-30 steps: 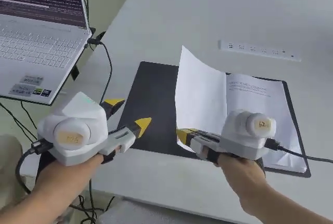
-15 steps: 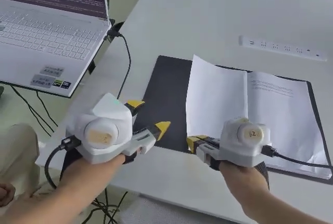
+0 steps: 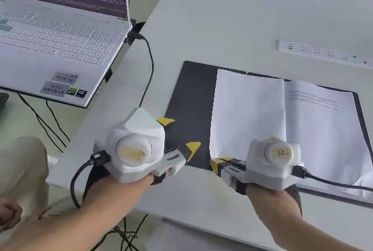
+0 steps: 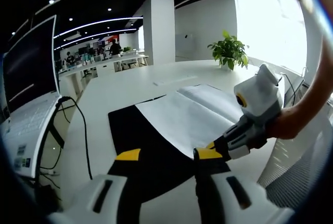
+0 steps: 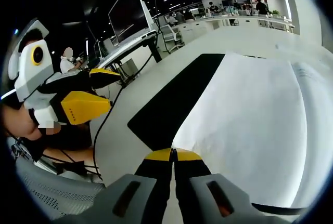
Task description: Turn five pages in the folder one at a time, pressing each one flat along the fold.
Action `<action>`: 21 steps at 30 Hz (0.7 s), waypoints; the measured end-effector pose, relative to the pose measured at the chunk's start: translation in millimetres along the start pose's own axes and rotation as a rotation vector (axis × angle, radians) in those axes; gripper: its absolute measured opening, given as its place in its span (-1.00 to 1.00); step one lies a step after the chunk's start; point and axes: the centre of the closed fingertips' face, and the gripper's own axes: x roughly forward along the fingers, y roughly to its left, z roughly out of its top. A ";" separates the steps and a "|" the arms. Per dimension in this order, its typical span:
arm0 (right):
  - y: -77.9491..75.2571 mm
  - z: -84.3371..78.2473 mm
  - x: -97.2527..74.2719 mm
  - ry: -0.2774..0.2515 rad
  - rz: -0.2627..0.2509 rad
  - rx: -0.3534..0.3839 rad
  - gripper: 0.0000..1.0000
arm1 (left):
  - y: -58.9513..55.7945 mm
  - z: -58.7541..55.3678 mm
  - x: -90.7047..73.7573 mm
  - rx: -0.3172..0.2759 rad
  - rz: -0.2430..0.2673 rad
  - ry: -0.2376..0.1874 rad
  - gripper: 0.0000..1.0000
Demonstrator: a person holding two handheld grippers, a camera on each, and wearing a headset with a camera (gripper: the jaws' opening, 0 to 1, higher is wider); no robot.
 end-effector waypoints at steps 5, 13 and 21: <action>5.2 1.2 -0.1 -0.018 0.025 0.025 -0.93 | -9.0 -7.2 9.6 0.014 -0.027 0.022 -0.26; 21.0 1.9 -6.2 -0.034 0.063 0.013 -0.97 | -10.5 -10.9 13.2 0.030 -0.036 0.041 -0.28; 19.3 15.3 -31.5 -0.105 0.069 0.060 -0.98 | -17.8 -14.0 22.9 0.059 -0.065 0.065 -0.39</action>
